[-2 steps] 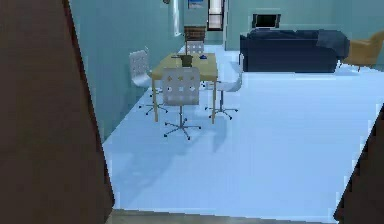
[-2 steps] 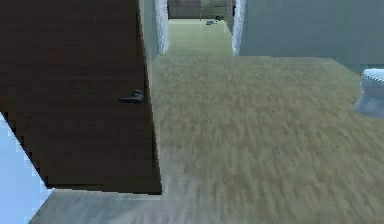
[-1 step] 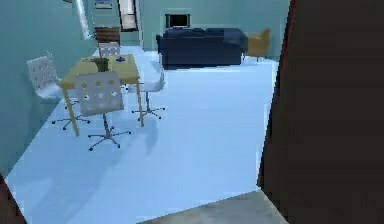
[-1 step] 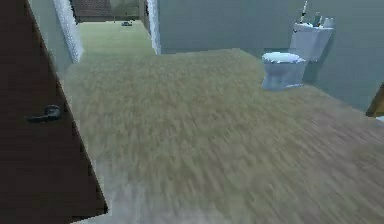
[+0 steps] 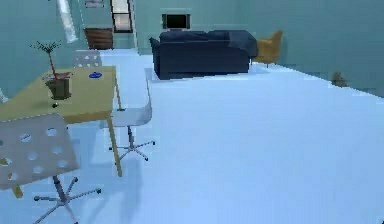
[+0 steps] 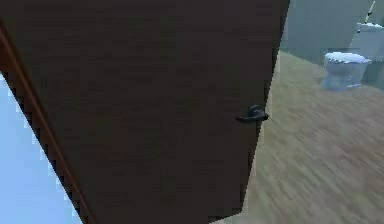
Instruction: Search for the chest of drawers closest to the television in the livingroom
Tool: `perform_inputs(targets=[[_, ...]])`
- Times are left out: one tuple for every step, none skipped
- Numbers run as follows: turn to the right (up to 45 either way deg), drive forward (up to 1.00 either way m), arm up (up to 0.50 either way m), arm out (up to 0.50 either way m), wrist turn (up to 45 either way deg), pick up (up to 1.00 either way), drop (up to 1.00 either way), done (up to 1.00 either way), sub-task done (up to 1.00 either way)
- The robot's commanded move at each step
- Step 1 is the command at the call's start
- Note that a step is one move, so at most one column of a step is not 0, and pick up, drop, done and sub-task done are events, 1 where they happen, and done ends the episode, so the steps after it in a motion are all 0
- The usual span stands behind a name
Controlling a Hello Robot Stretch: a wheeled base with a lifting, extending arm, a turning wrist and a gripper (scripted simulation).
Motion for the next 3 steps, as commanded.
perform_inputs(targets=[[0.0, 0.85, 0.0, 0.0, 0.0, 0.0, 0.0, 0.0, 0.0], [45.0, 0.0, 0.0, 0.0, 0.0, 0.0, 0.0, 0.0, 0.0], [24.0, 0.0, 0.0, 0.0, 0.0, 0.0, 0.0, 0.0, 0.0]])
